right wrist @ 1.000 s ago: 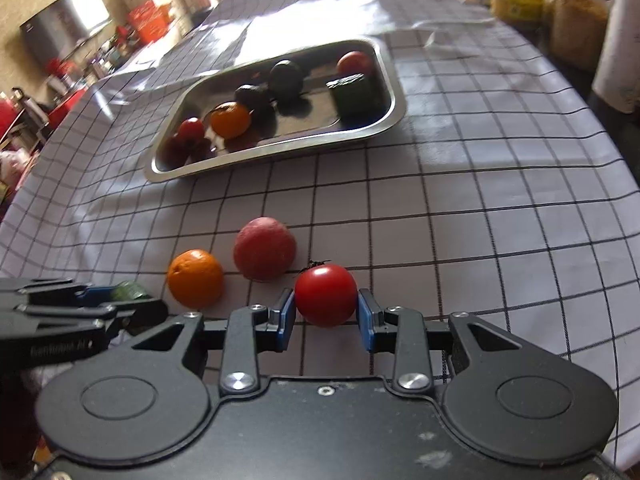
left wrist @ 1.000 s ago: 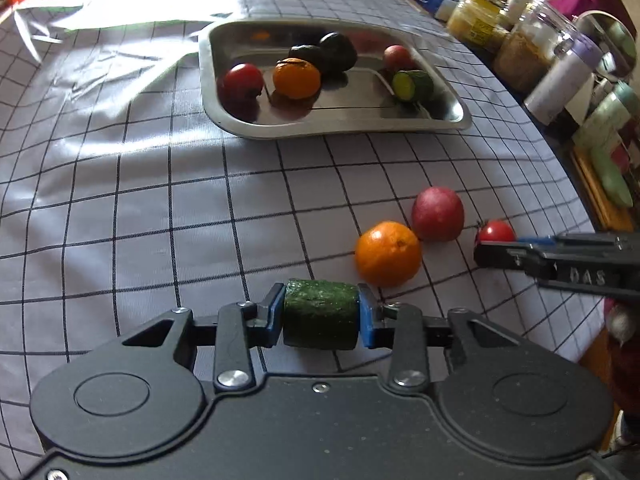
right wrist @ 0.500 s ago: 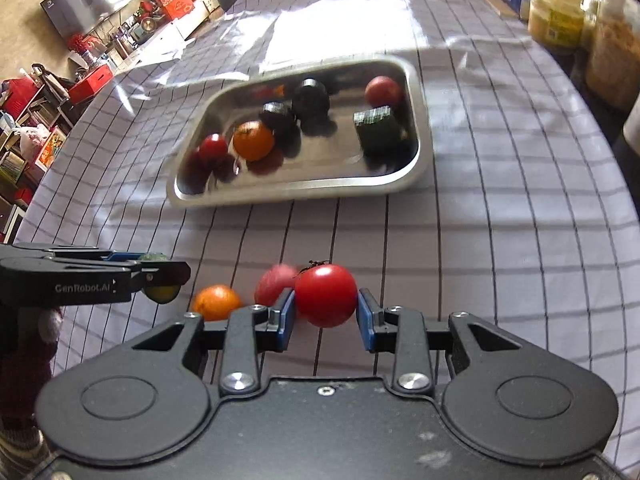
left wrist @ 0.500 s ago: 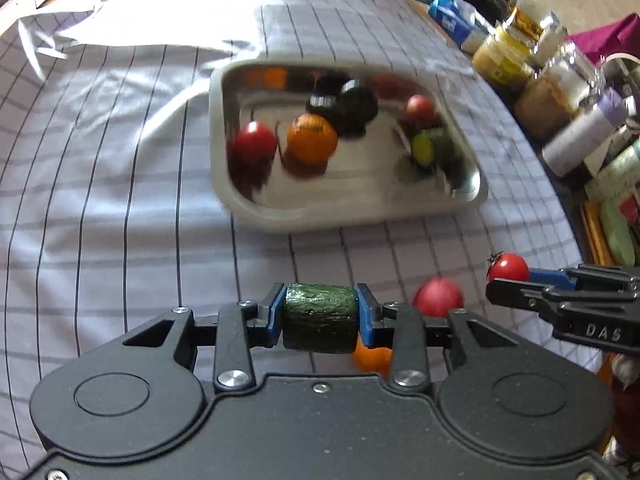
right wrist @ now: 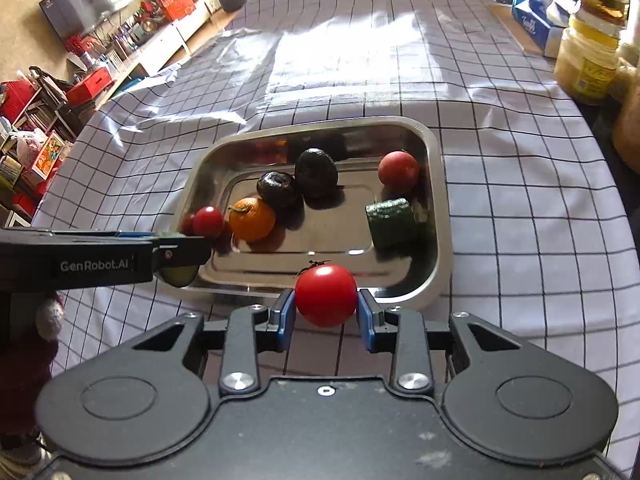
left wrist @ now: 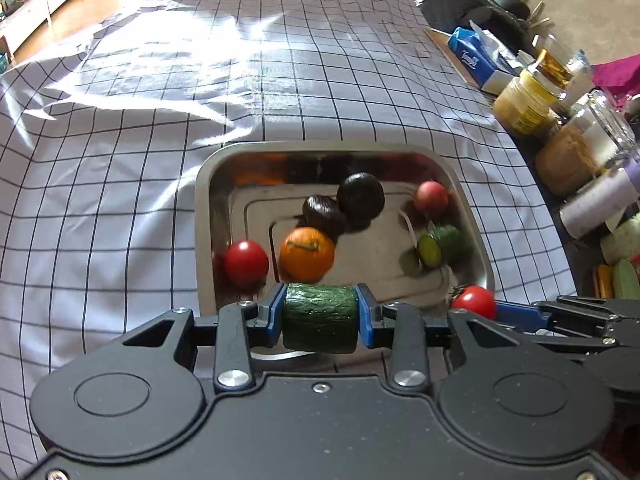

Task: Organize fruits
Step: 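Carry cucumber chunk and tomato over the steel tray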

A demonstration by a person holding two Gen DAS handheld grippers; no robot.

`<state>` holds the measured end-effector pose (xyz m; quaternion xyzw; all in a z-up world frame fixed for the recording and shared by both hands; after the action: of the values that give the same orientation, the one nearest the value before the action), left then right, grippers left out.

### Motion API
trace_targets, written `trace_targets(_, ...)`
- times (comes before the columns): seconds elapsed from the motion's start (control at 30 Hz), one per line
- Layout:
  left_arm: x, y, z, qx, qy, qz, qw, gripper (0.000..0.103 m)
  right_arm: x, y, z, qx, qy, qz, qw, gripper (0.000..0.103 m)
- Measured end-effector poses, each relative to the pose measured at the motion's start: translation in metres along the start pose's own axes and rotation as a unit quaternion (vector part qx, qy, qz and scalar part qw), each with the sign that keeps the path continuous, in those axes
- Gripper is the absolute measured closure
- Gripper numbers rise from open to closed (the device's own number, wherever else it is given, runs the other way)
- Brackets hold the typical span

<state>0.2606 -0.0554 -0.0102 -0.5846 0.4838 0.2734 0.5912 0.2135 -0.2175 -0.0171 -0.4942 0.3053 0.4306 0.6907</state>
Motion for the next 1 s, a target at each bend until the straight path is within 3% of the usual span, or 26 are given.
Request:
trace_targets(0.6, 0.027, -0.006, -0.005, 0.015, -0.020, 0.048, 0.9985, 0.059, 0.038, -0.030, -0.009, 0.016, 0.007, 0.030, 0.999, 0.068)
trace_targets(0.73, 0.026, -0.006, -0.007, 0.024, -0.016, 0.040, 0.9988, 0.058, 0.039, -0.030, -0.012, 0.020, 0.011, 0.028, 0.999, 0.067)
trace_targets(0.8, 0.024, -0.006, -0.008, 0.024, -0.010, 0.039, 0.9989, 0.052, 0.040, -0.030, -0.014, 0.024, 0.011, 0.027, 0.999, 0.066)
trace_targets(1.0, 0.018, -0.004, -0.008, 0.029, -0.021, 0.025, 0.9990, 0.053, 0.036, -0.031, -0.017, 0.026, 0.020, 0.013, 0.999, 0.066)
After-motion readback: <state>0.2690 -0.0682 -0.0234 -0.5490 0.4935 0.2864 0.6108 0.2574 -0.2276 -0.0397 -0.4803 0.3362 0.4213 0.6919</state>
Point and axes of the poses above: each gripper's, at about its wrist camera, not at the fingertips, and x roughly the way its jaws point, z to its left, y to its underside, the point moved 7 cm from there along x, roughly the way its jaws point, and after that the axes turned 6 degrees about -y, right-handed, at the moved point
